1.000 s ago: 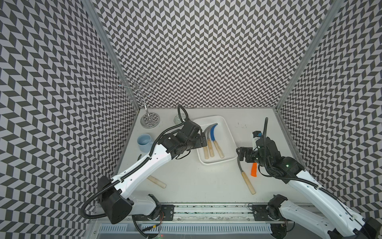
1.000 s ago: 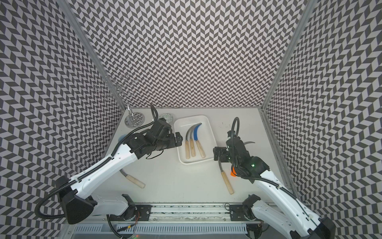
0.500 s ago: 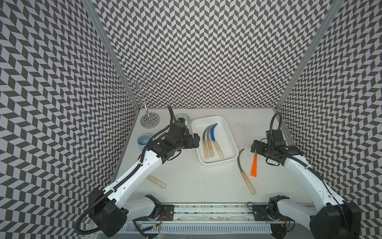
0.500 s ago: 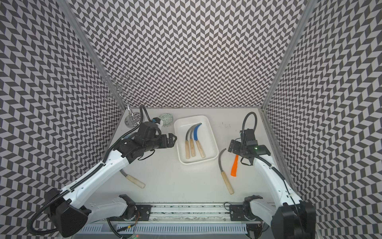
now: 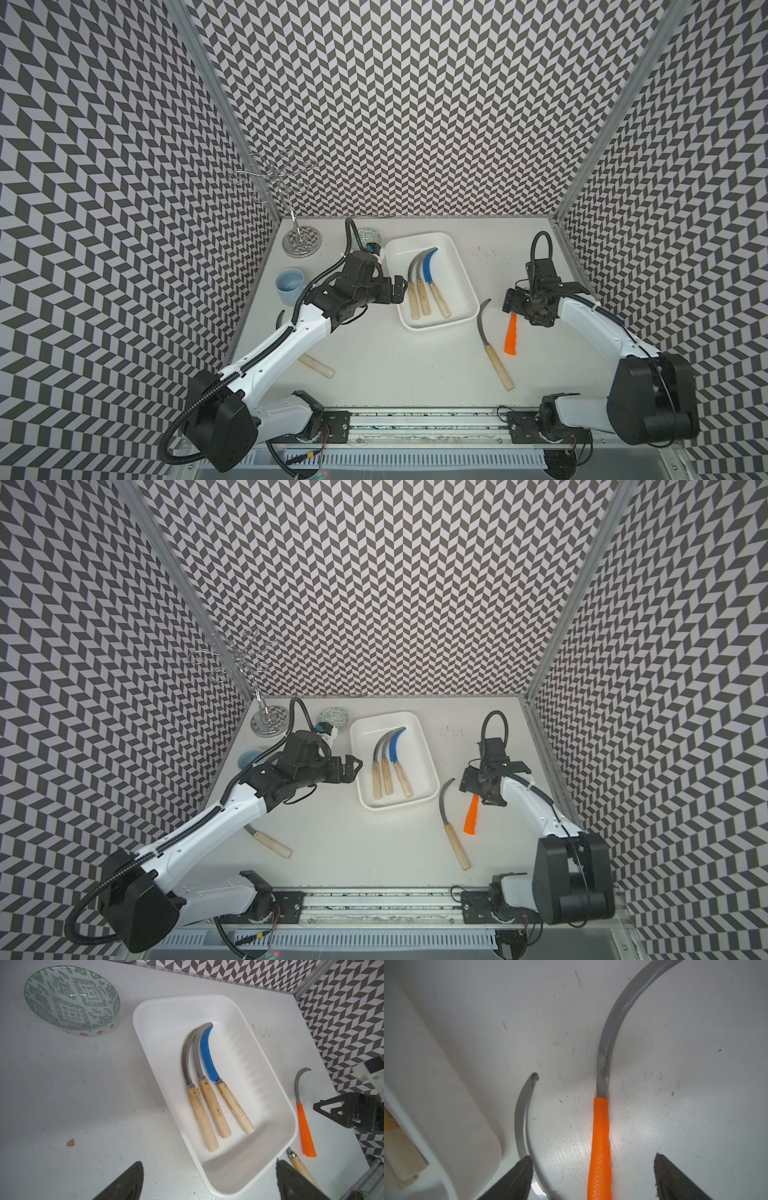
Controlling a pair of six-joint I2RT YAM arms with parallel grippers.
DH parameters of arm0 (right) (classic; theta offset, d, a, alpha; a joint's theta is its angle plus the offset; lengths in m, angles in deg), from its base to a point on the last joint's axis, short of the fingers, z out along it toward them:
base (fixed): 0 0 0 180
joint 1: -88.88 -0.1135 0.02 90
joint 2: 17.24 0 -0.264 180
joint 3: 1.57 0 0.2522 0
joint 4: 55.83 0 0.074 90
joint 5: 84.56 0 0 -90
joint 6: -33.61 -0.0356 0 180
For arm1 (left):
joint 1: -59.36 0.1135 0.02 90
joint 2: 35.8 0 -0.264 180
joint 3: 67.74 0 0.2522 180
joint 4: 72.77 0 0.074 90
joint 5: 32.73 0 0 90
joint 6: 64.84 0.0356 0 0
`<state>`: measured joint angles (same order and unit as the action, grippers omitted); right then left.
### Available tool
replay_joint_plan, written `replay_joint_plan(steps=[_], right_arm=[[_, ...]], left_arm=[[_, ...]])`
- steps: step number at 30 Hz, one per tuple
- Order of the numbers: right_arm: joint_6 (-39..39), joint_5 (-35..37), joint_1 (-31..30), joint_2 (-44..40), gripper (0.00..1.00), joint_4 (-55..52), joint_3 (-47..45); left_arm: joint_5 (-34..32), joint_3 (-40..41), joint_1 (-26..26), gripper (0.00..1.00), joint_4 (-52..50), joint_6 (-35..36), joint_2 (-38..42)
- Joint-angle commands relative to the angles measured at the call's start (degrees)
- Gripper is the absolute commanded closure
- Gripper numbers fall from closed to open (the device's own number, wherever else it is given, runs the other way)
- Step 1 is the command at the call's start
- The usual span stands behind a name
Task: Put small sickles into storage boxes
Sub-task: Pick up the sickle at the center of the board.
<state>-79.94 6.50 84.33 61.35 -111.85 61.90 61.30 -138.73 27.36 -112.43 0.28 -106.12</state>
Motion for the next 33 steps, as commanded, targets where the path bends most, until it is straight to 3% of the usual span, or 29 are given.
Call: replay_joint_plan(steps=[1, 8, 18, 26, 33], right_arm=[[1.30, 0.20, 0.34, 4.58, 0.15, -1.92, 2.76], [1.42, 0.87, 0.34, 9.99, 0.28, -1.99, 3.37], [1.29, 1.49, 0.35, 15.54, 0.33, -1.87, 5.51], [1.68, 1.67, 0.38, 18.44, 0.44, -2.23, 6.91], [1.86, 1.50, 0.41, 18.97, 0.48, -1.90, 6.46]], left_arm=[[2.66, 0.71, 1.89, 0.00, 3.06, 0.98, 1.58], [5.13, 1.28, 3.08, 0.00, 3.65, 0.98, 2.09], [8.81, 2.55, 5.28, 0.00, 4.80, 0.71, 2.08], [8.88, 2.49, 5.62, 0.01, 4.34, 0.89, 1.49], [10.32, 2.67, 6.56, 0.01, 4.43, 0.89, 0.46]])
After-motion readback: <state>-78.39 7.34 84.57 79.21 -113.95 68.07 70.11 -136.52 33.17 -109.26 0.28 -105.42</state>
